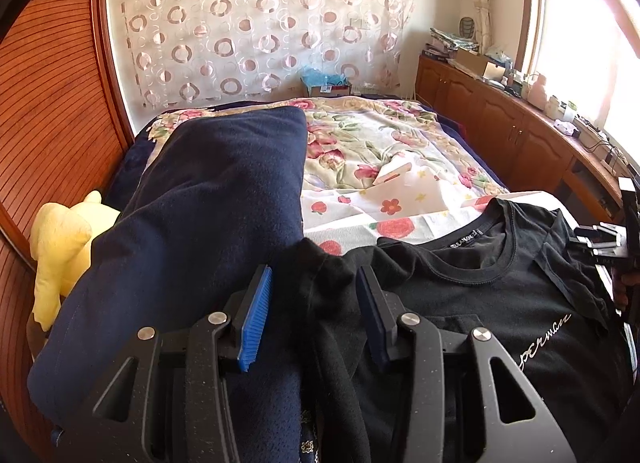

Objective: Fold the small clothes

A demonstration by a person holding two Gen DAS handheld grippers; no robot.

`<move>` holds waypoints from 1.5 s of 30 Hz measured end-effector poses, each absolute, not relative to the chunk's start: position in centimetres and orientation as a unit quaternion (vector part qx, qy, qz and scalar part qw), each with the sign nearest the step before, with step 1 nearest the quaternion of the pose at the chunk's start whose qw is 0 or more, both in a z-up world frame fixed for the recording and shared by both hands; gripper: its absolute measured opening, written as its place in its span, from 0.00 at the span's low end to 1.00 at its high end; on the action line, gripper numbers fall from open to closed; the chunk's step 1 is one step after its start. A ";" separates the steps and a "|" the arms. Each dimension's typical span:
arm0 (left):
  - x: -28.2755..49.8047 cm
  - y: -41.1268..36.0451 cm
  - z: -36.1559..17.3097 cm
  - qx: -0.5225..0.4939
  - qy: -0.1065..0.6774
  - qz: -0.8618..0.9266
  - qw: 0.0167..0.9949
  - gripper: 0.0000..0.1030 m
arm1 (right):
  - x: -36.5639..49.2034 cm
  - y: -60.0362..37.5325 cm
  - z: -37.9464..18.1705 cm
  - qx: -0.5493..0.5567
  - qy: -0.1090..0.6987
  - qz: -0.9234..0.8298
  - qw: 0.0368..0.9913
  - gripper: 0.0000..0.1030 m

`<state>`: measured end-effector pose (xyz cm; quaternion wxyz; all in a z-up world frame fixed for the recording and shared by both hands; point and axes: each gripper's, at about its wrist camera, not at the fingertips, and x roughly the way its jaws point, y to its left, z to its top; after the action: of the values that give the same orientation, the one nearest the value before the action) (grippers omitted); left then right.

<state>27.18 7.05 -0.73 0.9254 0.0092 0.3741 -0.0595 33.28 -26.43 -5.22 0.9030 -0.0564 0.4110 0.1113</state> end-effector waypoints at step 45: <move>1.4 7.6 0.8 -0.041 0.232 -0.084 0.968 0.06 | 7.6 -30.5 -4.2 0.030 0.249 0.172 0.953 0.07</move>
<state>1.39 7.59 0.76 0.9681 -0.0413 0.2323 -0.0841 7.62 -30.48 -4.25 0.9527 0.0297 0.2487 0.1723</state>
